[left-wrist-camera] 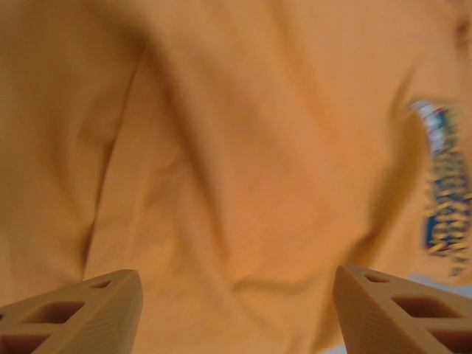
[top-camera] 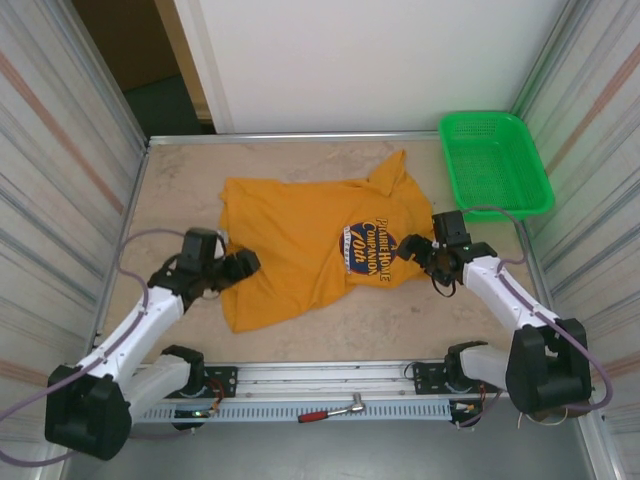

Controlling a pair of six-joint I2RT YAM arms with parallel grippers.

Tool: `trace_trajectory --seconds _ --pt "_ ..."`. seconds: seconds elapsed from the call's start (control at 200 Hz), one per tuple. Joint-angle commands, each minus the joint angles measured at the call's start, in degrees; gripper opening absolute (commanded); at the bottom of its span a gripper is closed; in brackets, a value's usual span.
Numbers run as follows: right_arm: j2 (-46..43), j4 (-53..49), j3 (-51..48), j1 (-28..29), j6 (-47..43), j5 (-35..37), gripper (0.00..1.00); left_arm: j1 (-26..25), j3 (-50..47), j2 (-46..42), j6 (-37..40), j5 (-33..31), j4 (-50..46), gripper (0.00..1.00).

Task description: Fold the inside-out t-shirt

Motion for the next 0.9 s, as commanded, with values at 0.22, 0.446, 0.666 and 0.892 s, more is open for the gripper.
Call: trace_trajectory --seconds 0.22,0.446,0.666,0.892 --pt "6.31 6.46 0.35 1.59 0.05 -0.7 0.32 -2.06 -5.54 10.76 -4.77 -5.21 8.82 0.6" --pt "-2.88 -1.67 5.8 1.31 -0.92 -1.48 0.0 -1.46 1.14 9.86 -1.1 -5.24 4.95 0.0" --pt "0.27 -7.88 24.79 0.65 -2.2 -0.27 0.0 10.34 12.1 10.39 2.94 4.01 3.93 0.0" --pt "25.71 -1.67 40.86 -4.0 -3.17 -6.17 0.57 17.09 24.79 31.59 7.54 10.82 4.94 0.0"
